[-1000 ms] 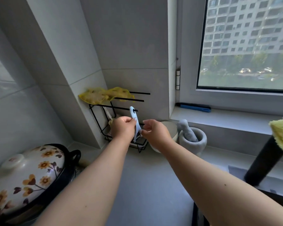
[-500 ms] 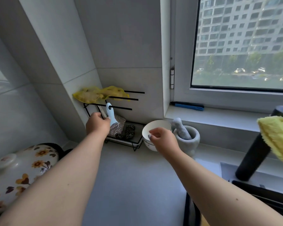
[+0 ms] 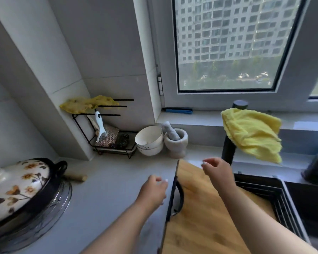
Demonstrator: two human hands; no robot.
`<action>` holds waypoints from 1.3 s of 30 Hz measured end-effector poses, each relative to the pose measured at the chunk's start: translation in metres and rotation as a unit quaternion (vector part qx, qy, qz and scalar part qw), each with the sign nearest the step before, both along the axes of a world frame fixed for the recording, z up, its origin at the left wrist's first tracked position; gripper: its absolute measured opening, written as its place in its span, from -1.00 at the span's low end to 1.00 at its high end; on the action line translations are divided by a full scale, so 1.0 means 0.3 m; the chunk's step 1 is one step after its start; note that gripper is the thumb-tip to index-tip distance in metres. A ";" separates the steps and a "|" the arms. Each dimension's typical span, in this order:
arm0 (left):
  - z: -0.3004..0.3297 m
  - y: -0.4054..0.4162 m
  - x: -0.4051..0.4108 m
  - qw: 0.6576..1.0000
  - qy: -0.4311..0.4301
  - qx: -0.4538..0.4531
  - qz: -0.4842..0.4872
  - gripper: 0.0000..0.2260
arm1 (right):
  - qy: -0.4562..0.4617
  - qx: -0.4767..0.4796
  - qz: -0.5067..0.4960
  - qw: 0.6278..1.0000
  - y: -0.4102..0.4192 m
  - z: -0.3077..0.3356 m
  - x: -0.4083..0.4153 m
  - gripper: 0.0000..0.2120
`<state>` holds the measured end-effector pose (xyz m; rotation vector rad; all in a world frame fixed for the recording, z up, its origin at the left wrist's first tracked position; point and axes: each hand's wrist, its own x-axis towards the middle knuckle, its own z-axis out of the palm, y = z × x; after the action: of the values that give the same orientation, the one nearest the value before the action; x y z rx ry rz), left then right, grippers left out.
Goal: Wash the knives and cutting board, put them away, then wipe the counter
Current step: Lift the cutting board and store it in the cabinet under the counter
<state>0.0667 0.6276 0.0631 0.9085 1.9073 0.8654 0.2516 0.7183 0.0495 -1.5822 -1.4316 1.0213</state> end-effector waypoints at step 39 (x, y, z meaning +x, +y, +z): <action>0.342 -0.334 0.096 0.992 0.115 0.054 0.004 -0.58 | 0.124 -0.333 -0.065 0.932 -0.378 -0.037 0.607 -0.67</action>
<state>0.0956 0.5274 0.1658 1.1065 2.0766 0.9071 0.4336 0.6049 0.0385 -1.8872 -0.8256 1.6714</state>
